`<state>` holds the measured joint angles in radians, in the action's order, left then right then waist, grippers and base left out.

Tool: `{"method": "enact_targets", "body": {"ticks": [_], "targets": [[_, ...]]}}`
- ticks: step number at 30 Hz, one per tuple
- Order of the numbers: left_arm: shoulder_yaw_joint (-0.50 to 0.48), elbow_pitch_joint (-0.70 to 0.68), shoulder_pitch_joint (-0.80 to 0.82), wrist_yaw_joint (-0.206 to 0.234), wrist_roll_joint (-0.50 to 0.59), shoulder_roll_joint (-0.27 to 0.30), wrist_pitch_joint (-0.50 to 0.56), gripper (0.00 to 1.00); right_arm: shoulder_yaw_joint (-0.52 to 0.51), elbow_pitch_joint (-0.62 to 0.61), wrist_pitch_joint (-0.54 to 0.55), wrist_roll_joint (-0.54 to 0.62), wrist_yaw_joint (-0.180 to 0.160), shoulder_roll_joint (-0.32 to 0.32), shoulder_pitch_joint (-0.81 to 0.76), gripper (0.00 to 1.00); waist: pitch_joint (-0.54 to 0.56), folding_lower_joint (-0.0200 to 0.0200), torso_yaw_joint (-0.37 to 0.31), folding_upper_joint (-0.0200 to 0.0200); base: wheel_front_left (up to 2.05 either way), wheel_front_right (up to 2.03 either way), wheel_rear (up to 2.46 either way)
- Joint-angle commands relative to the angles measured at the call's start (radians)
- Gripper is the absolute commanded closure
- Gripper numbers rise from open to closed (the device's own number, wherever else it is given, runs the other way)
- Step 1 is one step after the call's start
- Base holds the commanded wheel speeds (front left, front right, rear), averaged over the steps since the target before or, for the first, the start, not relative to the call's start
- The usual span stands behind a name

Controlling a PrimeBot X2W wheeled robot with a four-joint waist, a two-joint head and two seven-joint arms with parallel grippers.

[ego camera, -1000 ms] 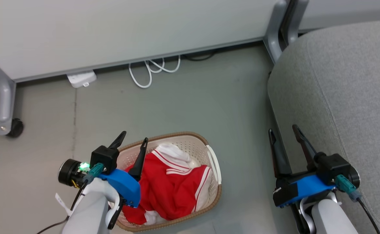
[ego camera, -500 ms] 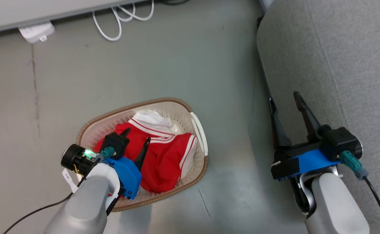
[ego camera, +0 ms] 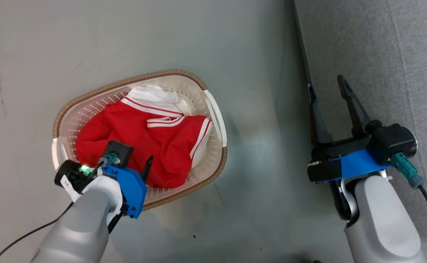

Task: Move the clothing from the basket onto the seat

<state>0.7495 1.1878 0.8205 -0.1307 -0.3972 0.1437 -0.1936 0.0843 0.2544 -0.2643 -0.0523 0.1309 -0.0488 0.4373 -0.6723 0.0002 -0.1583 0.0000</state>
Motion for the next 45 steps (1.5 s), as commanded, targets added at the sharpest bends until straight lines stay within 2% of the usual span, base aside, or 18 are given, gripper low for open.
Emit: {"method": "enact_targets", "body": {"ticks": [1, 9, 20, 29, 39, 40, 41, 45], "targets": [[0.009, 0.003, 0.016, 0.001, -0.022, 0.006, 0.014, 0.0, -0.003, -0.008, 0.0, 0.009, 0.0, -0.003, 0.021, 0.0, -0.033, -0.0002, -0.005, 0.0, 0.0, 0.0, 0.0], [0.059, -0.002, 0.056, 0.001, -0.163, 0.031, 0.115, 0.0, -0.003, -0.041, 0.0, 0.016, 0.0, -0.003, 0.05, 0.0, -0.117, -0.0002, -0.008, 0.0, 0.0, 0.0, 0.0], [0.082, 0.02, 0.143, 0.001, -0.292, 0.05, 0.202, 0.0, 0.005, -0.08, 0.0, 0.009, 0.0, -0.003, 0.089, 0.0, -0.226, -0.0002, -0.015, 0.0, 0.0, 0.0, 0.0], [0.11, 0.016, 0.228, 0.001, -0.35, 0.052, 0.201, 0.0, 0.008, -0.107, 0.0, -0.005, 0.0, -0.003, 0.106, 0.0, -0.299, -0.0002, -0.027, 0.0, 0.0, 0.0, 0.0], [0.175, 0.044, 0.28, 0.001, -0.349, 0.049, 0.197, 0.0, -0.001, -0.122, 0.0, -0.02, 0.0, -0.003, 0.107, 0.0, -0.338, -0.0002, -0.041, 0.0, 0.0, 0.0, 0.0], [0.18, 0.045, 0.281, 0.001, -0.353, 0.049, 0.198, 0.65, -0.002, -0.122, 0.0, -0.021, 0.0, -0.003, 0.108, 0.0, -0.339, -0.0002, -0.041, 0.0, 0.0, 0.0, 0.0], [0.185, 0.045, 0.283, 0.001, -0.355, 0.05, 0.196, 1.0, -0.003, -0.121, 0.0, -0.023, 0.0, -0.003, 0.108, 0.0, -0.34, -0.0002, -0.041, 0.0, 0.0, 0.0, 0.0], [0.213, 0.043, 0.278, 0.001, -0.362, 0.053, 0.194, 1.0, -0.005, -0.117, 0.0, -0.025, 0.0, -0.003, 0.11, 0.0, -0.335, -0.0002, -0.038, 0.0, 0.0, 0.0, 0.0]]}}
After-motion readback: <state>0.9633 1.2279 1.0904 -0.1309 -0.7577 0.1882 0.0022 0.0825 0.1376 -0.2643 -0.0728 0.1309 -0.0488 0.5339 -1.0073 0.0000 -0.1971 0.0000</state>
